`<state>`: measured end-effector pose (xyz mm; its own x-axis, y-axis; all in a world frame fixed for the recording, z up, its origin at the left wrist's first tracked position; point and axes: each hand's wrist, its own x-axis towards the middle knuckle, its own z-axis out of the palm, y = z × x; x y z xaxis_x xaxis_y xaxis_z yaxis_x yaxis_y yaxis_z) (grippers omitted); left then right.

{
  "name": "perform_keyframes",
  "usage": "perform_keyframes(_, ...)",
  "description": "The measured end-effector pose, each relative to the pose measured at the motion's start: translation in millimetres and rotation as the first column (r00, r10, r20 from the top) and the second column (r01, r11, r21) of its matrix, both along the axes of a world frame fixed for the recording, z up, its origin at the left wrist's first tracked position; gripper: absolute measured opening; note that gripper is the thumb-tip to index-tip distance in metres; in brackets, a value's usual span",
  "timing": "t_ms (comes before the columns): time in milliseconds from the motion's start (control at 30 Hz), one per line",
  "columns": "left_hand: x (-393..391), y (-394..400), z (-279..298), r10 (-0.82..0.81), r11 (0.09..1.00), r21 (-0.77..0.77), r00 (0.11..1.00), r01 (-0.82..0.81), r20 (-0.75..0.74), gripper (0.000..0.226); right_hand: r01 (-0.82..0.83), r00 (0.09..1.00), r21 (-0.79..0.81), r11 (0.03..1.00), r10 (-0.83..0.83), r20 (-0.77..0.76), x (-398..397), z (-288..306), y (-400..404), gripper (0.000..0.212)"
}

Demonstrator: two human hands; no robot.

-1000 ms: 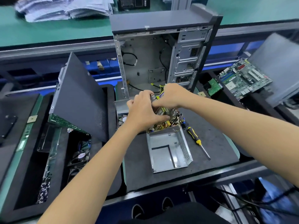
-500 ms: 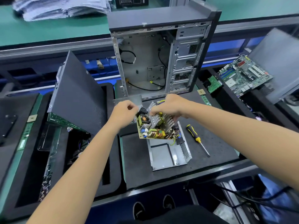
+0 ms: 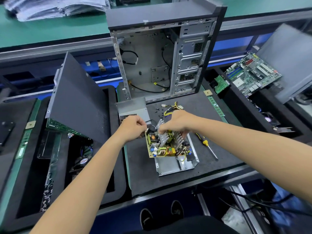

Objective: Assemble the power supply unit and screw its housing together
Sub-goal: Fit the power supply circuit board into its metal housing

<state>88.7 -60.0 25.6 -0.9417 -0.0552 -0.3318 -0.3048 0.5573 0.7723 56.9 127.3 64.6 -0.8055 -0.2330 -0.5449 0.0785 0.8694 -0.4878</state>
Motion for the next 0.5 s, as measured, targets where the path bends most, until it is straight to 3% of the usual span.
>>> perform_keyframes(267, 13, 8, -11, -0.026, 0.991, 0.128, 1.000, 0.023, 0.017, 0.011, -0.015, 1.000, 0.052, 0.999, 0.014, 0.012, 3, -2, 5, 0.042)
perform_keyframes(500, 24, 10, -12, -0.234, 0.971, 0.044, 0.972, 0.234, -0.017, 0.043, -0.096, 0.995, 0.140, 0.985, 0.096, 0.006, 7, -7, -2, 0.038)
